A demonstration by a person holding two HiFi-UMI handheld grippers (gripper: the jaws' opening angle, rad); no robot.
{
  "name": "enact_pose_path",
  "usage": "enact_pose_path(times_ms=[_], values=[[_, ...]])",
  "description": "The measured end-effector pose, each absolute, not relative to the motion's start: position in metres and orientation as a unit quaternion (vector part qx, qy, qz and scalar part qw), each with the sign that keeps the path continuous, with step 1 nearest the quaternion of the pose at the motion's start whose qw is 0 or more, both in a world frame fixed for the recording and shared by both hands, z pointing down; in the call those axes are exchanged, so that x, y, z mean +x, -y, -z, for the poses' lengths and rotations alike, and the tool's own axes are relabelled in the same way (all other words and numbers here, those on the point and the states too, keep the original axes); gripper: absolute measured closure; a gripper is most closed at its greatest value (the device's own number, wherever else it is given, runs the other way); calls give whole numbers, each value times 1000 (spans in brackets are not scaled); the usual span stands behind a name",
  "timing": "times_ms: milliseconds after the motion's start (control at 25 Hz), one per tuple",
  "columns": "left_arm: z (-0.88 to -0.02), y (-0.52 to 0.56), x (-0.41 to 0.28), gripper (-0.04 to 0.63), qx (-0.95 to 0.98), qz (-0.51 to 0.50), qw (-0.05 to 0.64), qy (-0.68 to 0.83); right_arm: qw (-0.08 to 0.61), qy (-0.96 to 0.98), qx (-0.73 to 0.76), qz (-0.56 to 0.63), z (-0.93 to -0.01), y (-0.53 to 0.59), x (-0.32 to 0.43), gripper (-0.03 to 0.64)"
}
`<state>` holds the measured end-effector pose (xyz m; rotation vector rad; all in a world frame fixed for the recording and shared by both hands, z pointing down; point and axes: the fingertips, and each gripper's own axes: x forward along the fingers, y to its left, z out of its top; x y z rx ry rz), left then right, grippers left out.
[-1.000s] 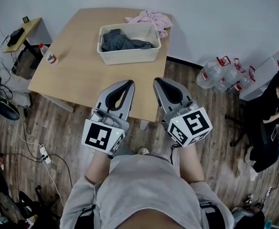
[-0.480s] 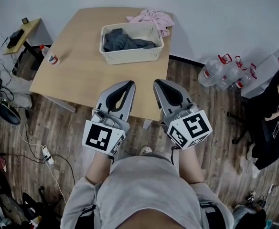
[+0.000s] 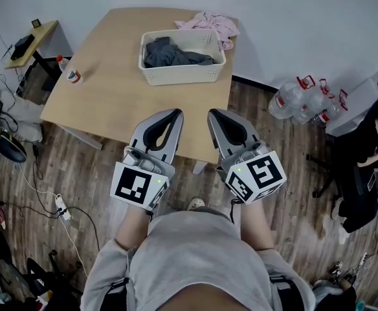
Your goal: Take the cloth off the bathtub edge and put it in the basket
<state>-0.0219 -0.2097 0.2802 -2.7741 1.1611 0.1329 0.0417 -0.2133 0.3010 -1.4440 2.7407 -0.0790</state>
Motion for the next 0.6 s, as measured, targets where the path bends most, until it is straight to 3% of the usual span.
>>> enact_pose_path(times_ms=[600], values=[[-276,206,-18,598,-915,-45,73,-394,28,-891,-453,22,-298,211,44,607]])
